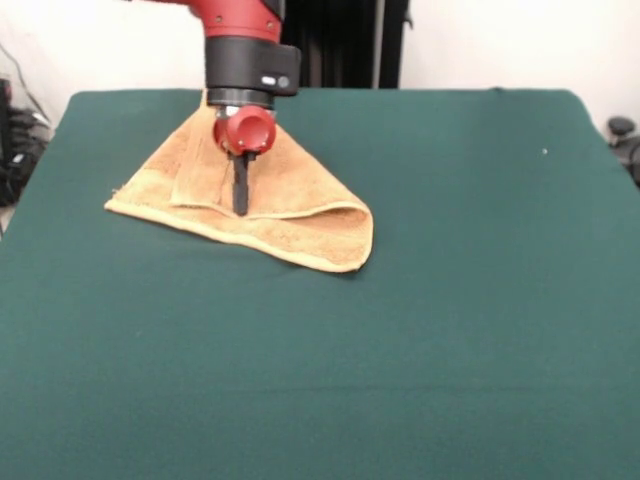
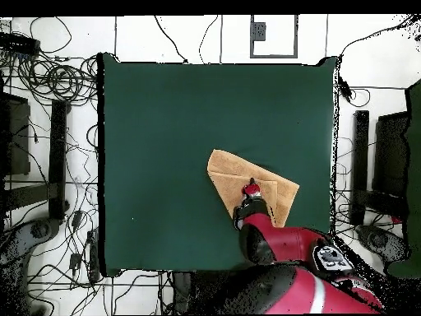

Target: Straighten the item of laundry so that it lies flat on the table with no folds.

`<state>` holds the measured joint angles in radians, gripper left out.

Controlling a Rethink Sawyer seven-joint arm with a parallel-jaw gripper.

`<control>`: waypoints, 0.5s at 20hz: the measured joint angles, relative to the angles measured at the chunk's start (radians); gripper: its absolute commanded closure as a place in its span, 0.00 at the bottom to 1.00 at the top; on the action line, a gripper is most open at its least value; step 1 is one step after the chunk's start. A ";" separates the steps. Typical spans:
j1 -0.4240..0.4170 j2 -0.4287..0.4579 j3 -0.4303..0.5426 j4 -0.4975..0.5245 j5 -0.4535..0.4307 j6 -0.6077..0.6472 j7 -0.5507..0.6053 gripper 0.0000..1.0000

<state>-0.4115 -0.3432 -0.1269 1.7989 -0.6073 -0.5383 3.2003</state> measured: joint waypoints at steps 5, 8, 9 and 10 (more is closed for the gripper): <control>0.050 0.009 -0.041 -0.001 0.062 0.000 0.000 1.00; 0.071 0.013 -0.058 -0.003 0.084 0.005 0.000 1.00; 0.071 0.012 -0.057 -0.004 0.083 0.007 0.000 1.00; 0.066 0.007 -0.052 -0.004 0.081 0.021 0.000 1.00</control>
<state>-0.3454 -0.3359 -0.1784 1.7948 -0.5261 -0.5177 3.2003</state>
